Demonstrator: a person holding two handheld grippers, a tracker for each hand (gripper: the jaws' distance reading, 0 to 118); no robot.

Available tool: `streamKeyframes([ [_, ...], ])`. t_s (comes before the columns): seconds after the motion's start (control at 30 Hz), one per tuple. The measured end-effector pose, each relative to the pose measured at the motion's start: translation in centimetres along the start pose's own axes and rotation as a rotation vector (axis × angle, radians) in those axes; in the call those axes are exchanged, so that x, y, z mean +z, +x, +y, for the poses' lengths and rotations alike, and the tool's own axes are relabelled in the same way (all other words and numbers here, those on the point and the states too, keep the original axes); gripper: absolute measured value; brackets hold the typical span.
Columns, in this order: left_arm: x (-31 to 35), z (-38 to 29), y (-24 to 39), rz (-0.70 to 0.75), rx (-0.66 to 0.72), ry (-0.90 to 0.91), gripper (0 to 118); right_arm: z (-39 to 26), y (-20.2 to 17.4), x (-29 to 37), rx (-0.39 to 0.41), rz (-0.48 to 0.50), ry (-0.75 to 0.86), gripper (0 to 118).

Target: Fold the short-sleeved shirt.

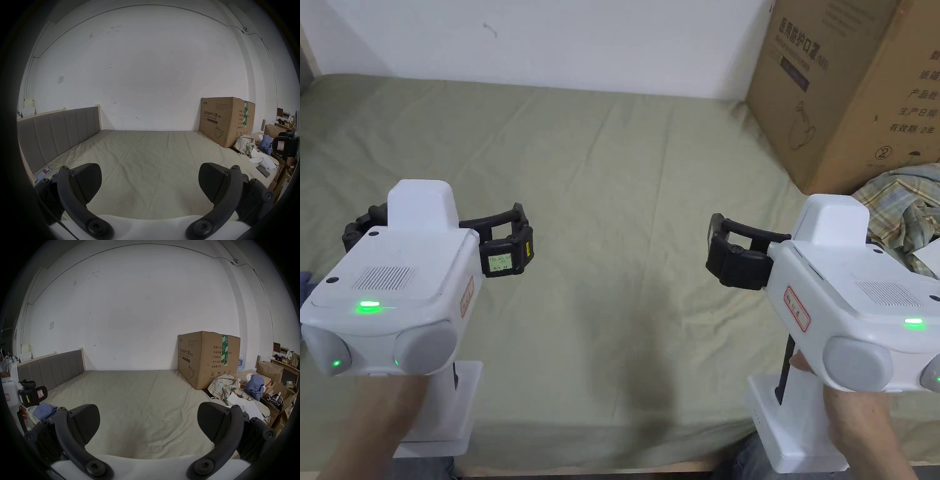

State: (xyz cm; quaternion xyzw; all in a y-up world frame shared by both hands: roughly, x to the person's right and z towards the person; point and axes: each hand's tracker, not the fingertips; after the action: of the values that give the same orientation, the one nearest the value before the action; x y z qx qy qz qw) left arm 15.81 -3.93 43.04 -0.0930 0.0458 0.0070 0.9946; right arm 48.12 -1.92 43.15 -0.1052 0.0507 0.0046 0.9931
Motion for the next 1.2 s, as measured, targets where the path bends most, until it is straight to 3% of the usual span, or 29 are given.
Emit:
streamKeyframes([
  [1.2,-0.08,-0.31,0.61,-0.010,-0.023,-0.003,118,0.24,-0.05,-0.25,0.009,0.026,0.020,118],
])
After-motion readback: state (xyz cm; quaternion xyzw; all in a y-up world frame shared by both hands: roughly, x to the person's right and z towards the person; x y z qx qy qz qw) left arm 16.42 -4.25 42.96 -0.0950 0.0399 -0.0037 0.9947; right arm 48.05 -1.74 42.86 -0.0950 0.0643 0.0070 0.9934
